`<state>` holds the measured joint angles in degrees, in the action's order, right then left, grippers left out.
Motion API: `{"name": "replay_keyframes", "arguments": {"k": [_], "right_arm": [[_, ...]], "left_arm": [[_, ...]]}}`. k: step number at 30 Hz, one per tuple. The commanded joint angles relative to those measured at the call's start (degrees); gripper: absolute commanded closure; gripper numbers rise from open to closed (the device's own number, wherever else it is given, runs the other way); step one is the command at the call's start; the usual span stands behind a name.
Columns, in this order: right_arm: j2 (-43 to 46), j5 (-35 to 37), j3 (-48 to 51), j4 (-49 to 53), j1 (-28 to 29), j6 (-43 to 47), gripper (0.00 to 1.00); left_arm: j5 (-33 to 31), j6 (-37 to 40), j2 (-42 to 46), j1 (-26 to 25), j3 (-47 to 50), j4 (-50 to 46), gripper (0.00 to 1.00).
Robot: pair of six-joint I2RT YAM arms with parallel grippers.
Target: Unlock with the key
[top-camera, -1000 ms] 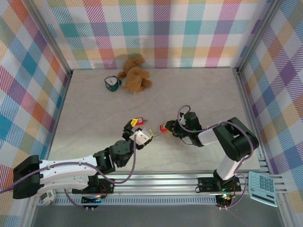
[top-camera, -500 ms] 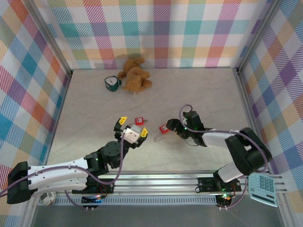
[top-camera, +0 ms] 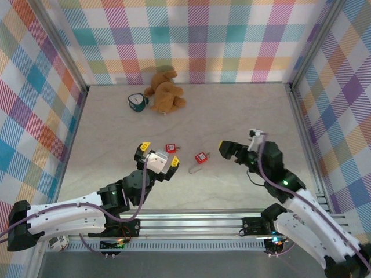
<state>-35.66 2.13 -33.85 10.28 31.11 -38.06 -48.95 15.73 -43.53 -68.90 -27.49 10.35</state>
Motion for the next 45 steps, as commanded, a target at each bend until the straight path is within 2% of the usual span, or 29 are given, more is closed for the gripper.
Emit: {"name": "replay_keyframes", "arguments": {"k": [1, 4, 7, 11, 14, 17, 20, 24, 27, 28, 31, 36, 37, 39, 41, 45], "right_arm": [[2.52, 4.97, 2.31, 1.41, 0.09, 8.44, 0.01], [1.76, 16.44, 1.84, 7.27, 0.13, 5.8, 0.01], [2.85, 18.94, 3.3, 5.28, 0.14, 12.05, 0.01], [4.73, 23.4, 7.49, -4.36, 0.05, 23.69, 0.01], [5.34, 23.39, 12.11, -14.79, -0.54, 33.58, 0.01], [3.73, 19.77, 14.69, -19.94, -3.58, 37.14, 0.01], [-1.61, 14.28, 16.39, -25.57, -6.8, 37.22, 0.01], [-11.45, 10.85, 14.96, -28.11, -7.5, 43.08, 0.01], [-15.98, 9.02, 15.77, -32.93, -9.88, 53.01, 0.01], [-16.88, 8.87, 16.03, -35.0, -11.31, 52.63, 0.01], [-19.54, 4.19, 16.35, -38.73, -16.52, 49.85, 0.01], [-24.05, -0.68, 15.74, -40.62, -19.75, 47.92, 0.01], [-24.35, -1.03, 15.82, -41.12, -20.02, 47.53, 0.01], [-24.81, -1.1, 16.25, -42.53, -20.54, 46.76, 0.01], [-25.52, -1.12, 16.82, -44.15, -21.12, 45.79, 0.01], [-29.43, -1.15, 17.7, -49.34, -22.21, 46.08, 0.01]], "left_arm": [[1.06, -2.1, -0.32, 0.96, 6.85, 7.78, 0.0], [2.0, 0.58, -2.1, 2.55, 9.73, 14.84, 0.0], [3.71, 3.81, -2.32, 5.59, 9.73, 15.08, 0.0], [9.91, 2.57, -2.38, 16.08, 10.83, 17.45, 0.0], [12.52, -0.93, -4.06, 26.04, 13.9, 23.1, 0.0], [14.14, -1.08, -7.57, 32.74, 17.22, 30.42, 0.0], [17.86, -1.51, -12.55, 38.69, 18.57, 34.9, 0.0], [24.32, -6.77, -23.71, 47.69, 21.34, 47.49, 0.0], [25.4, -6.78, -30.95, 48.34, 20.87, 55.89, 0.0], [25.57, -5.6, -32.01, 48.26, 19.77, 54.61, 0.0], [30.17, -4.39, -32.43, 49.37, 13.61, 42.69, 0.0], [31.56, -0.65, -37.33, 49.39, 9.28, 39.86, 0.0], [31.2, -0.2, -38.53, 49.52, 9.91, 42.28, 0.0], [28.04, 1.03, -43.48, 49.52, 12.3, 53.65, 0.0], [24.33, -1.83, -44.35, 50.11, 14.29, 58.62, 0.0], [23.99, -4.96, -47.77, 52.58, 16.76, 67.0, 0.0]]}}
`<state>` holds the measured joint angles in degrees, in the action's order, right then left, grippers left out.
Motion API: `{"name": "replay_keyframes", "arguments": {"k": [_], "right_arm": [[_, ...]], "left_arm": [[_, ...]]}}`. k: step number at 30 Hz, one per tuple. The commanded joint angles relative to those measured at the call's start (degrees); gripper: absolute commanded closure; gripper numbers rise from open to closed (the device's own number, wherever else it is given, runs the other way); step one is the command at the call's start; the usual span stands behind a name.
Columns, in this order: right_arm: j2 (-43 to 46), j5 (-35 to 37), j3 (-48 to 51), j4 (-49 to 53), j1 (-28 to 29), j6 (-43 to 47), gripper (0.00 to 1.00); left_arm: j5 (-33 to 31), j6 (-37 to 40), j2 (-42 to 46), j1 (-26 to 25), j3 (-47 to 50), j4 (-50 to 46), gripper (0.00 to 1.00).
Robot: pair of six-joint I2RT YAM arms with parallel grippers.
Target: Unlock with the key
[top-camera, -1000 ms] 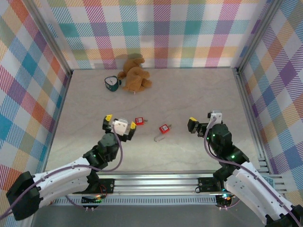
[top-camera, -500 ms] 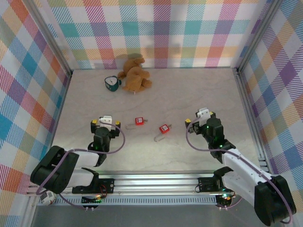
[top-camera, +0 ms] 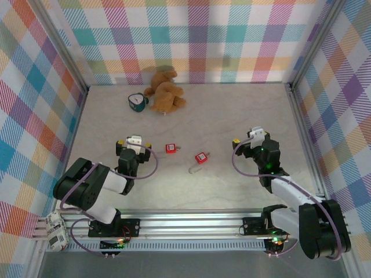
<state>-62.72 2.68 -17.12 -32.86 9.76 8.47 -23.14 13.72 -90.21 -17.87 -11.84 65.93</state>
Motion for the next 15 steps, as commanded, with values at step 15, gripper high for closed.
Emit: {"name": "replay_keyframes", "arguments": {"k": [15], "right_arm": [[-23.75, -0.96, -2.01, -20.32, -5.34, -5.19, 0.01]], "left_arm": [[1.73, -8.51, -1.35, 6.77, -4.98, -1.43, 0.0]]}}
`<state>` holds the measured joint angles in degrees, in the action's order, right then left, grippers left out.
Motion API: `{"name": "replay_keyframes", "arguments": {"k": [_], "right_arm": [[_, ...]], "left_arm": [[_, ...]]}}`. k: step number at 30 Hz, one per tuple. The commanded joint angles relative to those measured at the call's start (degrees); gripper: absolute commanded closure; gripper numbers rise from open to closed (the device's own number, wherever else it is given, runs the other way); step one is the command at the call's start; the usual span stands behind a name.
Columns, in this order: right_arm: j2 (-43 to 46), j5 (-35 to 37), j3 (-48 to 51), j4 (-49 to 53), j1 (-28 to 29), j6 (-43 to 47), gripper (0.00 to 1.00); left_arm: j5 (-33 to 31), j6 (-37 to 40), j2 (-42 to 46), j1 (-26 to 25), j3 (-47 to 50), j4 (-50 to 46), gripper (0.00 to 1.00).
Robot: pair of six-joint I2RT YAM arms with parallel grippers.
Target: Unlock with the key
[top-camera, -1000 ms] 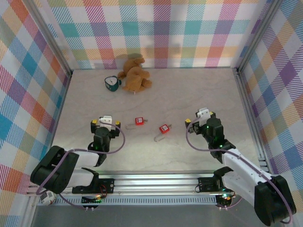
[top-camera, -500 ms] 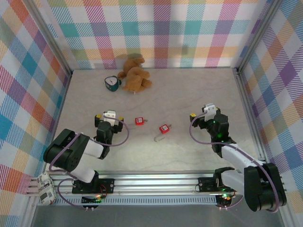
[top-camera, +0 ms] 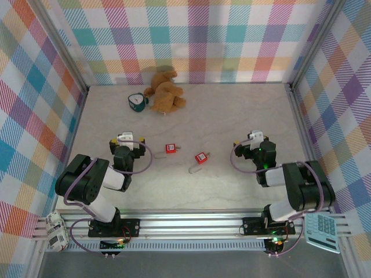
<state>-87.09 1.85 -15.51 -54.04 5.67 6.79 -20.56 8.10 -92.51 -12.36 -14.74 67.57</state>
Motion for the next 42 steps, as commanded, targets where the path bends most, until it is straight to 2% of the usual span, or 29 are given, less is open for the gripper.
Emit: {"name": "replay_keyframes", "arguments": {"k": [1, 2, 3, 7, 23, 26, 27, 33, 42], "right_arm": [[-0.93, -2.06, -4.95, 0.65, -2.76, -4.6, 0.01], [-0.87, -0.8, -7.45, 5.98, -3.69, -6.47, 0.01], [-0.7, -3.65, -8.55, 7.71, -5.7, -7.95, 0.01], [-0.59, -4.22, -8.21, 7.45, -6.4, -8.24, 0.01], [-0.71, -4.06, -8.14, 7.06, -6.29, -8.19, 0.01], [-0.71, -3.93, -8.14, 7.15, -6.25, -8.17, 0.01], [-0.67, -3.95, -8.14, 7.12, -6.24, -8.12, 0.01], [-0.73, -3.69, -8.28, 7.33, -5.94, -7.93, 0.01], [-0.8, -3.25, -8.31, 7.39, -5.67, -7.75, 0.01]], "left_arm": [[-2.5, -3.63, 0.93, 1.37, -2.86, -4.65, 0.0], [-2.74, -4.12, 0.95, 1.58, -3.75, -6.41, 0.0], [-2.63, -4.67, 1.17, 2.02, -4.77, -8.73, 0.0], [2.34, -7.97, 1.7, 5.82, -7.48, -15.17, 0.0], [2.92, -7.89, 1.94, 6.09, -7.32, -14.92, 0.0], [11.61, -5.12, 1.93, 6.3, -8.2, -16.94, 0.0], [12.54, -5.11, 1.85, 6.72, -8.25, -16.71, 0.0], [15.13, -4.97, 1.87, 7.43, -8.57, -17.61, 0.0], [15.1, -4.89, 1.92, 7.41, -8.46, -17.39, 0.0]]}}
